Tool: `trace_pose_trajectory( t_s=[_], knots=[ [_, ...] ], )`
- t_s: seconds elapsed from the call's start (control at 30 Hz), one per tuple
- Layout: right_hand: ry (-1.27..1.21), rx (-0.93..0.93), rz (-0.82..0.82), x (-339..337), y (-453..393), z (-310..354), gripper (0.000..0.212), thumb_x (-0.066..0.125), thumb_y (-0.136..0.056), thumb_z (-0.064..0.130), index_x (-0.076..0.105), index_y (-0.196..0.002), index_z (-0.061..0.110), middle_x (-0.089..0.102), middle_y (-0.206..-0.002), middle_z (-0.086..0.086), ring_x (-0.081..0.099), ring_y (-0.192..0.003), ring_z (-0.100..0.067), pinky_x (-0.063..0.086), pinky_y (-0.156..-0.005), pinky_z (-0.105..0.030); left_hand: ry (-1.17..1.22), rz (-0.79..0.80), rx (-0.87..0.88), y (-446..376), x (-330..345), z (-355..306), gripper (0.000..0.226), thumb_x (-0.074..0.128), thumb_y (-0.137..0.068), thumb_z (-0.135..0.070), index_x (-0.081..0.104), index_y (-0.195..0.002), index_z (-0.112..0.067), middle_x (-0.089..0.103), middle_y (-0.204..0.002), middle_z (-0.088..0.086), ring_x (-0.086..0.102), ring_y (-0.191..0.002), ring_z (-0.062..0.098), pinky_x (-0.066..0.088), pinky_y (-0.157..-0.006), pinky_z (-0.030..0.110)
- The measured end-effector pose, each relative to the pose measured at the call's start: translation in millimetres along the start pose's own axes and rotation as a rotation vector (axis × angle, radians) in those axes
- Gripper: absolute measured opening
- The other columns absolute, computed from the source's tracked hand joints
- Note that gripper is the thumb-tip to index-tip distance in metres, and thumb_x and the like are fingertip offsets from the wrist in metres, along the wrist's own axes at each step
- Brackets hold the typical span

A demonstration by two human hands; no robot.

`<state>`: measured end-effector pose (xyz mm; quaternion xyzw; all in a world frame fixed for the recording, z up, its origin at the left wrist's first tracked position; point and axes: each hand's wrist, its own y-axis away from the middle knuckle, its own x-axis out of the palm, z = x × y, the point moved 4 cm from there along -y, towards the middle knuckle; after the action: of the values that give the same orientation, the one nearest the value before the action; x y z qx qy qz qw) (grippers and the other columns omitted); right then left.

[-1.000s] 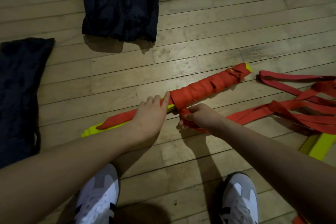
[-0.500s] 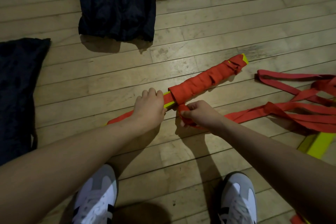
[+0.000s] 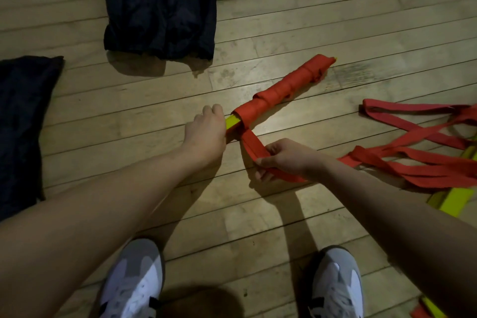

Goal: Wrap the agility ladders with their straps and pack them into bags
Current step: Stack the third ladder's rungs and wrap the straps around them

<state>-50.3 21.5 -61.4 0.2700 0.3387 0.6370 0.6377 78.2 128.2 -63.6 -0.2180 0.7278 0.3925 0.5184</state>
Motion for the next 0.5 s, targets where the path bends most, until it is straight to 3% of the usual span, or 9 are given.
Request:
trace_pose_trajectory(
  t_s=[0.1,0.27,0.4,0.5],
  knots=[
    [0.026,0.017,0.030,2,0,-3,0.006,0.052,-0.096,0.003,0.058,-0.094,0.004,0.069,-0.081,-0.013,0.068,-0.080,-0.028,0.055,-0.085,-0.042,-0.087,0.021,0.038,-1,5,5,0.038,0.060,-0.089,-0.020,0.041,-0.121,-0.007,0.047,-0.117,0.014,0.052,-0.104,0.032,0.041,-0.076,0.041],
    [0.018,-0.024,-0.055,8,-1,-4,0.007,0.053,-0.096,0.004,0.058,-0.091,0.005,0.065,-0.073,-0.010,0.064,-0.061,-0.017,0.054,-0.057,-0.023,-0.107,-0.024,0.040,5,19,6,0.041,0.055,-0.092,-0.022,0.041,-0.128,-0.006,0.038,-0.124,0.014,0.039,-0.115,0.032,0.038,-0.089,0.043],
    [-0.019,-0.040,-0.116,18,-4,-8,0.009,0.050,-0.095,0.000,0.058,-0.092,0.001,0.062,-0.070,-0.009,0.060,-0.057,-0.013,0.050,-0.053,-0.018,-0.111,-0.037,0.142,22,30,-2,0.069,0.047,-0.094,-0.045,0.023,-0.146,-0.006,0.032,-0.138,0.014,0.033,-0.125,0.032,0.031,-0.099,0.044],
    [-0.030,-0.029,-0.164,20,-6,-12,0.011,0.049,-0.095,-0.001,0.059,-0.090,-0.002,0.063,-0.070,-0.011,0.059,-0.059,-0.017,0.051,-0.055,-0.020,-0.042,0.004,0.194,39,42,-4,0.071,0.040,-0.098,-0.039,0.007,-0.152,-0.006,0.025,-0.147,0.016,0.029,-0.131,0.034,0.024,-0.105,0.044]
  ],
)
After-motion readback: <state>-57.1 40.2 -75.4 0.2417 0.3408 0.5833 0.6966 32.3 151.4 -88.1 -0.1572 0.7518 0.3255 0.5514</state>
